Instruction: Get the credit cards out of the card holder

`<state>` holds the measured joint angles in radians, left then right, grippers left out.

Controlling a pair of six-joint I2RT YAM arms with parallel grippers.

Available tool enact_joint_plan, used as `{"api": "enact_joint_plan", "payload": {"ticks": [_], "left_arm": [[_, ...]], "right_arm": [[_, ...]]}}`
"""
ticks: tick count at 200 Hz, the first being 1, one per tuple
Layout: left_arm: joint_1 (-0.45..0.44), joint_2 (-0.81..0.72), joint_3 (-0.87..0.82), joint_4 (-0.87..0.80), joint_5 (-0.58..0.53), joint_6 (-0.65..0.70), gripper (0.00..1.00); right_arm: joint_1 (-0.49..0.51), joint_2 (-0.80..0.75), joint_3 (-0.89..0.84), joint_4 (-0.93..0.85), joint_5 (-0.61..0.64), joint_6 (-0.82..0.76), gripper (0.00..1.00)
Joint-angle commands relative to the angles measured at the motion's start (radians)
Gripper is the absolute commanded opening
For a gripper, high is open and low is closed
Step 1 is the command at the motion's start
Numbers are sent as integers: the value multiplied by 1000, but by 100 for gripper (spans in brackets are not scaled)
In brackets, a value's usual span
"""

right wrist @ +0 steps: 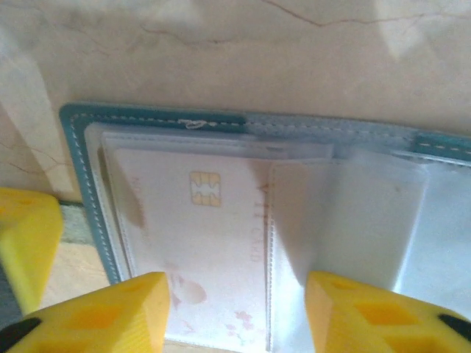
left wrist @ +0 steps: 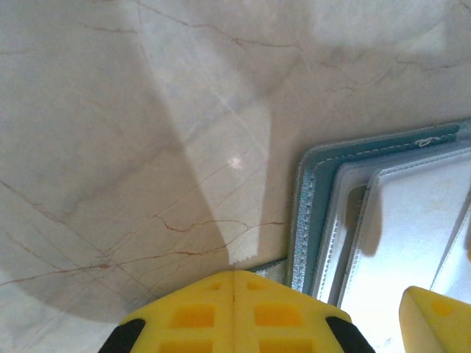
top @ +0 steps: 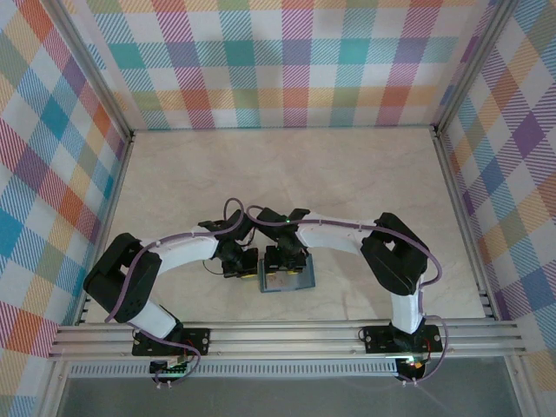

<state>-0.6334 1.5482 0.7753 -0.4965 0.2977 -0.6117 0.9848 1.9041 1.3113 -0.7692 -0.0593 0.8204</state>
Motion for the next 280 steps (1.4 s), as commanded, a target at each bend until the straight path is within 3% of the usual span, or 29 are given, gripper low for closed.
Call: {"api": "enact_joint_plan", "payload": {"ticks": [1,51,108,228,280], "left_arm": [[12,9,-21,-51,-23,19,4],[12,10,-11,-65,-29,26,4],[12,8,-8,-71,-34,26,4],[14,21,4,-84,-41,27,4],[14,-9,40,-95,-28,33,4]], "right_arm": [[17,23,47,-130,95,-26,58],[18,25,86,-221,181,-35,67],[12,3,58,-272,252,-35,69],[-14,-2,-87,-217,255,-24,70],[-18,-145,-139,-120,190,-6,70]]}}
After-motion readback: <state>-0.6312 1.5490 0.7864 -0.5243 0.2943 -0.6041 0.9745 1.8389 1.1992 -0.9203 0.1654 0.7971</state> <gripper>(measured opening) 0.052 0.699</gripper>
